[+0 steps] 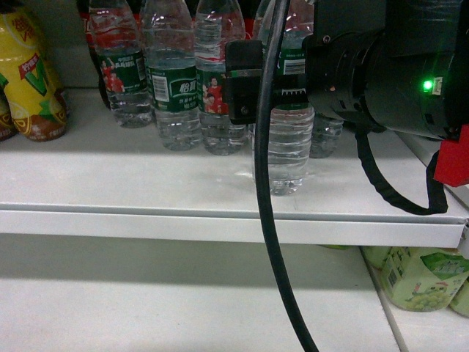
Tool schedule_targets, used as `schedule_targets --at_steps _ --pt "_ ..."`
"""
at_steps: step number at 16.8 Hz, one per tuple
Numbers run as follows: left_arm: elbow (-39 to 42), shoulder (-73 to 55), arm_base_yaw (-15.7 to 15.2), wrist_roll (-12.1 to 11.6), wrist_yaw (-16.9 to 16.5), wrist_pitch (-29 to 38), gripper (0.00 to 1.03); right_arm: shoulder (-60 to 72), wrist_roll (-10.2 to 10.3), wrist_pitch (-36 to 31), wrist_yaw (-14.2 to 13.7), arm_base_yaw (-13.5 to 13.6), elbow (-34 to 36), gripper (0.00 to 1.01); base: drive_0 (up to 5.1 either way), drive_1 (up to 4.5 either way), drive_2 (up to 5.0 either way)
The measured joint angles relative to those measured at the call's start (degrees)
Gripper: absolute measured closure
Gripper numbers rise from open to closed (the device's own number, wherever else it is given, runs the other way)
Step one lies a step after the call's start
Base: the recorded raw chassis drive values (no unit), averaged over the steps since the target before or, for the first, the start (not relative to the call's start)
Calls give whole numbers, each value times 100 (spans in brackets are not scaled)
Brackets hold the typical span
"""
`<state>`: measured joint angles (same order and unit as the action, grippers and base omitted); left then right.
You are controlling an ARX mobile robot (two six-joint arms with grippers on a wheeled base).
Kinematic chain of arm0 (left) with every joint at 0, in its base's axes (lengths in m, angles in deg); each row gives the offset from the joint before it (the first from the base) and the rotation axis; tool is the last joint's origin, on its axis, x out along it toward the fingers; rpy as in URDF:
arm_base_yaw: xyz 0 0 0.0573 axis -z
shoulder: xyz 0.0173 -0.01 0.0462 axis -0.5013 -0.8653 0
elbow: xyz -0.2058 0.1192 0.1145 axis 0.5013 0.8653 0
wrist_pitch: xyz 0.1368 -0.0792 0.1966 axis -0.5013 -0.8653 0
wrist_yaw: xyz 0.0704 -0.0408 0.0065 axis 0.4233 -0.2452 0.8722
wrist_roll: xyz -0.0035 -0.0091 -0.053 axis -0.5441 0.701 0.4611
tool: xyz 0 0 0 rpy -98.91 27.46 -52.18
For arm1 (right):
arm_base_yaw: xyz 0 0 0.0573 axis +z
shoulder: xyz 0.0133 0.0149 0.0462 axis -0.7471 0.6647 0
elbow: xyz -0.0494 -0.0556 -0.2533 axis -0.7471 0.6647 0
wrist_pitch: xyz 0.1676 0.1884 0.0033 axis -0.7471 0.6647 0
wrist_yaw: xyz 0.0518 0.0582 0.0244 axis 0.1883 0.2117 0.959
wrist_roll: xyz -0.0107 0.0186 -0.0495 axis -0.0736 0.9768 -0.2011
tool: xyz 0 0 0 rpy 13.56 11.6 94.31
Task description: Move water from second to third shelf
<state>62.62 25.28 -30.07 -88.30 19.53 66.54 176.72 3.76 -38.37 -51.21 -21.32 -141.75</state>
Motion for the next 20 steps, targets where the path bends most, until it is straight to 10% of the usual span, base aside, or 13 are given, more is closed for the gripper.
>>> schedule_targets --at_steps 3,9,15,20 --pt "0 0 0 -2 0 0 5 0 42 -26 -98 35 -26 9 0 0 0" --pt "0 0 0 -2 0 0 5 -101 37 24 -184 114 31 57 0 0 0" --pt "0 0 0 -2 0 0 5 -1211 35 332 15 96 1049 59 0 0 0" --pt "0 0 0 0 0 0 5 -2850 -39 946 267 -610 2138 59 0 0 0"
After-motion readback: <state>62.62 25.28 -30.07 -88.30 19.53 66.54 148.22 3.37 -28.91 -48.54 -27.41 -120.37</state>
